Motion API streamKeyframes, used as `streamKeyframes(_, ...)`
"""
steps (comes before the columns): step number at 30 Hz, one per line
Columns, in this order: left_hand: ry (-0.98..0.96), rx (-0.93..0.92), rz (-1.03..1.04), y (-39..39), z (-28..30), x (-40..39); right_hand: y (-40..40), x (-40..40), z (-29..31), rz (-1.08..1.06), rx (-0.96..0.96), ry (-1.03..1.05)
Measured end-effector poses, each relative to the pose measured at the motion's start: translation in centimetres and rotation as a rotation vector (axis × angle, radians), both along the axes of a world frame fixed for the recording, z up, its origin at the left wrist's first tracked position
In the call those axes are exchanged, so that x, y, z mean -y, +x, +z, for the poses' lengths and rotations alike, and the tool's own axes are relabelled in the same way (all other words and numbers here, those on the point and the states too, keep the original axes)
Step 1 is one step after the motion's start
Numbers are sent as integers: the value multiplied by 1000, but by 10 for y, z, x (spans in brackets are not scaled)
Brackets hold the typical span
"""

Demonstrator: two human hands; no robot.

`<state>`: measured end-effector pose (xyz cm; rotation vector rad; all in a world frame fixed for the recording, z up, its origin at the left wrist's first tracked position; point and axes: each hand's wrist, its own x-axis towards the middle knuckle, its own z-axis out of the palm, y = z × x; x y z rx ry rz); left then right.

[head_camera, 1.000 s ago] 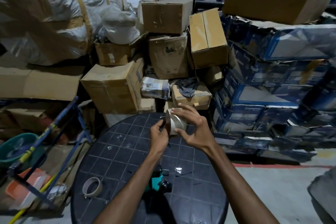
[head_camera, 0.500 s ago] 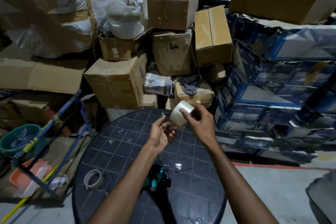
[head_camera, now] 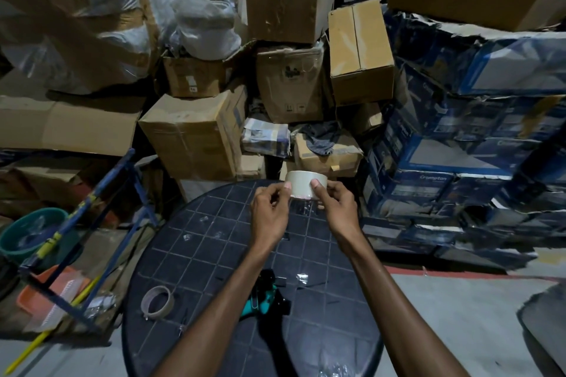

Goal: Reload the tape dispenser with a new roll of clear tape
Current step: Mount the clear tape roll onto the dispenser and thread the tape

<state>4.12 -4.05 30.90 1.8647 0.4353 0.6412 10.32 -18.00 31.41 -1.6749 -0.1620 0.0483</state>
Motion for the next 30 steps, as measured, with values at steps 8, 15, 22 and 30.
streamKeyframes(8, 71, -193, -158, 5, 1, -17, 6, -7, -11, 34, -59, -21)
streamKeyframes(15, 237, -313, -349, -5, -36, -57, -5, -16, -66, 248, -384, -2)
streamKeyframes(22, 231, -397, -552, -20, -98, -77, -36, -21, -105, 337, -528, -82)
streamKeyframes(30, -47, -375, -503, -41, -147, -74, -47, -25, -145, 248, -573, -196)
